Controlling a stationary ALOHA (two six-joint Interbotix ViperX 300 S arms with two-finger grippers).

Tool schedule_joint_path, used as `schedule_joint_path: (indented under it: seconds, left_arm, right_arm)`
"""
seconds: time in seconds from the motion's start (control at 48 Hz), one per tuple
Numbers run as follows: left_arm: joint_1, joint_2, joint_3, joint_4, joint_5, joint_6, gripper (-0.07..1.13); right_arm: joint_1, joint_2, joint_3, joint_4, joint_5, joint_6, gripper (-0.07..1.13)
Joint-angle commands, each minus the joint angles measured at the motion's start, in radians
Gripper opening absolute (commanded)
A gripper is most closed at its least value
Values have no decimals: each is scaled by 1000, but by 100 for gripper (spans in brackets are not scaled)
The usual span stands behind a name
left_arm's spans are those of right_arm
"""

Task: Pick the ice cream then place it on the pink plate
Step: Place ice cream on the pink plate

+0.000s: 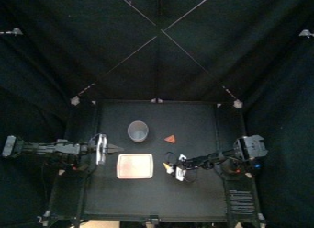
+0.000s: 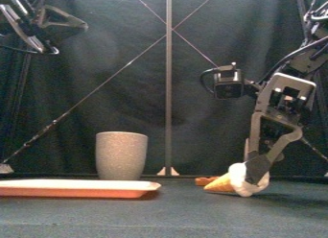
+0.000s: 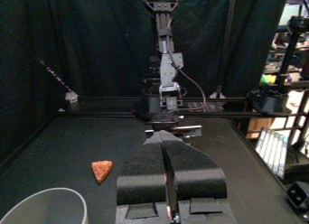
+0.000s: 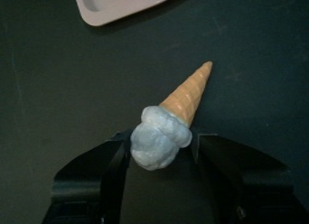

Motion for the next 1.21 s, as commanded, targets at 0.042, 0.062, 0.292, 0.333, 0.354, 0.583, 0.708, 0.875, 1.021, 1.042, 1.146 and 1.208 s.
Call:
schedule_joint_path:
  seconds: [0.042, 0.062, 0.292, 0.333, 0.354, 0.583, 0.708, 0.875, 1.021, 1.042, 1.146, 1.208]
  left_arm:
    - [0, 3, -12, 2, -9, 0, -4]
    - [0, 3, -12, 2, -9, 0, -4]
    - [0, 3, -12, 2, -9, 0, -4]
    - [0, 3, -12, 0, -9, 0, -4]
    - [0, 3, -12, 2, -9, 0, -4]
    - [0, 3, -12, 2, -9, 0, -4]
    - [0, 3, -12, 2, -9, 0, -4]
    - [2, 2, -8, 2, -9, 0, -4]
    - [2, -3, -6, 2, -9, 0, -4]
    - [0, -3, -6, 2, -9, 0, -4]
    - [2, -8, -5, 2, -9, 0, -4]
    - [2, -12, -2, 2, -9, 0, -4]
  right_arm:
    - [-6, -3, -31, -3, -2, 0, 63]
    - [-8, -3, -34, -5, -2, 0, 61]
    - [-31, -46, -115, -34, 51, -5, 53]
    - [-35, -57, -144, -49, 55, -5, 53]
    - [-37, -60, -160, -57, 55, -5, 53]
    - [-63, 11, -383, -186, 55, -5, 53]
    - [-74, 103, -494, -247, 66, -8, 53]
    - [-74, 221, -614, -313, 78, -2, 53]
    - [-77, 284, -680, -318, 92, -2, 56]
    - [-77, 290, -686, -319, 94, -2, 58]
    - [-77, 319, -713, -319, 97, -2, 69]
    - [-77, 325, -721, -321, 101, -2, 78]
